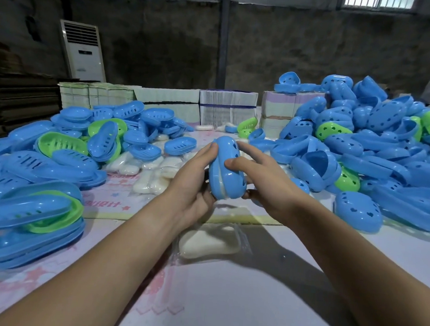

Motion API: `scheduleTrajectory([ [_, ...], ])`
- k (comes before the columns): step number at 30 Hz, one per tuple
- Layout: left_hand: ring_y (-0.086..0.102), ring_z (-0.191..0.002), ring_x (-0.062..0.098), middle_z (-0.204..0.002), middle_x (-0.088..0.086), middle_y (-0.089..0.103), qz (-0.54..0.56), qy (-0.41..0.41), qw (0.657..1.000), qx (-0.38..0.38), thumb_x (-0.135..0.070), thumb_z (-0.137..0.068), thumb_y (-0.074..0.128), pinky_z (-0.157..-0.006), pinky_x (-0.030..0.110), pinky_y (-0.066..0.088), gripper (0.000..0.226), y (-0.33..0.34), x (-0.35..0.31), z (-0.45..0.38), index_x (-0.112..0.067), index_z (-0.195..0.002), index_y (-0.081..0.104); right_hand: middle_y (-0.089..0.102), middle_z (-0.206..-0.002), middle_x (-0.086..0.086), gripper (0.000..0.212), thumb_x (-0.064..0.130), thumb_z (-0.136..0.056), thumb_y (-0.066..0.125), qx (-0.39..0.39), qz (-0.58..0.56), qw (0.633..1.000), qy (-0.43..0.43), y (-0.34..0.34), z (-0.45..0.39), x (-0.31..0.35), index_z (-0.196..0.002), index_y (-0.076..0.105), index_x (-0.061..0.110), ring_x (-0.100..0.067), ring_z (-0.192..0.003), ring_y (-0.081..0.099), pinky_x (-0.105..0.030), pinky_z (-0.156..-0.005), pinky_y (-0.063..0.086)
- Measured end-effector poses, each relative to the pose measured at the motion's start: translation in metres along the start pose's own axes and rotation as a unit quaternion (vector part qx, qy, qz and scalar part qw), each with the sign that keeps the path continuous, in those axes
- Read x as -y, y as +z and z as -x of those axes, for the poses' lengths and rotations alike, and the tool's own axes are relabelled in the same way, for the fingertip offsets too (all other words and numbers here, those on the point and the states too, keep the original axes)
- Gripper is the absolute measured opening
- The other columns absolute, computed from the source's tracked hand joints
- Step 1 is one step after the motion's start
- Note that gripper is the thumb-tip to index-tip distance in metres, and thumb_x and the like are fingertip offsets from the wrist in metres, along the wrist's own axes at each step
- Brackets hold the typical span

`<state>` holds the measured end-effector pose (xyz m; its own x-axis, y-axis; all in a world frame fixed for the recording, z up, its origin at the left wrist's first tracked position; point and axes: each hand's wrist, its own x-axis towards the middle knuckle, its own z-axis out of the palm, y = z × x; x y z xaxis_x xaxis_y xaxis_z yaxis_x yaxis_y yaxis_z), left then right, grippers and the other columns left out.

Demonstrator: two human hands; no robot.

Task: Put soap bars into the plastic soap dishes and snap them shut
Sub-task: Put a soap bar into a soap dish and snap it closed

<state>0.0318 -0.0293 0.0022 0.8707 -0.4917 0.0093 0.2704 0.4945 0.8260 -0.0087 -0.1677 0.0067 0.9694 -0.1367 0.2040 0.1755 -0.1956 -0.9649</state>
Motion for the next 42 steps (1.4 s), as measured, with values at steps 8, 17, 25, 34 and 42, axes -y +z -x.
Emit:
scheduleTrajectory([
  [8, 0.072, -0.103, 0.032, -0.128, 0.022, 0.068, 0.048, 0.019, 0.999, 0.003, -0.035, -0.105, 0.049, -0.083, 0.044, 0.061, 0.044, 0.005, -0.005, 0.004, -0.012, -0.142, 0.055, 0.067, -0.072, 0.012, 0.038, 0.027, -0.084, 0.072, -0.012, -0.008, 0.999, -0.037, 0.006, -0.002, -0.002, -0.103, 0.056, 0.056, -0.005, -0.064, 0.061, -0.027, -0.059, 0.048],
  [17, 0.074, -0.102, 0.026, -0.133, 0.016, 0.066, 0.049, 0.072, 0.995, 0.042, -0.032, -0.105, 0.049, -0.084, 0.042, 0.062, 0.048, 0.005, 0.002, 0.001, -0.019, -0.151, 0.044, 0.069, -0.097, 0.001, 0.062, 0.03, -0.077, 0.072, -0.056, -0.032, 0.995, -0.073, 0.009, 0.001, -0.001, -0.136, 0.053, 0.04, -0.005, -0.074, 0.068, -0.021, -0.061, 0.051],
  [25, 0.073, -0.106, 0.024, -0.129, 0.014, 0.069, 0.006, 0.1, 0.993, 0.056, -0.035, -0.088, 0.061, -0.086, 0.039, 0.062, 0.063, 0.007, 0.006, 0.002, -0.021, -0.148, 0.047, 0.067, -0.109, -0.003, 0.069, 0.032, -0.072, 0.071, -0.052, -0.027, 0.995, -0.086, 0.004, 0.004, 0.0, -0.138, 0.053, 0.04, -0.008, -0.084, 0.069, -0.02, -0.066, 0.052],
  [34, 0.069, -0.112, 0.022, -0.134, 0.012, 0.065, -0.01, 0.1, 0.992, 0.081, -0.029, -0.102, 0.049, -0.094, 0.04, 0.059, 0.043, 0.011, 0.005, 0.007, -0.027, -0.145, 0.05, 0.069, -0.112, 0.002, 0.073, 0.036, -0.073, 0.071, -0.021, -0.01, 0.995, -0.101, 0.001, 0.005, 0.0, -0.142, 0.048, 0.042, -0.011, -0.09, 0.069, -0.024, -0.071, 0.053],
  [42, 0.066, -0.12, 0.021, -0.129, 0.01, 0.069, -0.048, 0.057, 0.993, 0.091, -0.055, -0.09, 0.043, -0.093, 0.033, 0.058, 0.066, 0.016, 0.01, 0.01, -0.018, -0.144, 0.05, 0.059, -0.133, 0.012, 0.087, 0.051, -0.071, 0.075, 0.01, 0.025, 0.996, -0.09, 0.004, 0.003, -0.011, -0.147, 0.031, 0.053, 0.002, -0.107, 0.064, -0.018, -0.083, 0.055],
])
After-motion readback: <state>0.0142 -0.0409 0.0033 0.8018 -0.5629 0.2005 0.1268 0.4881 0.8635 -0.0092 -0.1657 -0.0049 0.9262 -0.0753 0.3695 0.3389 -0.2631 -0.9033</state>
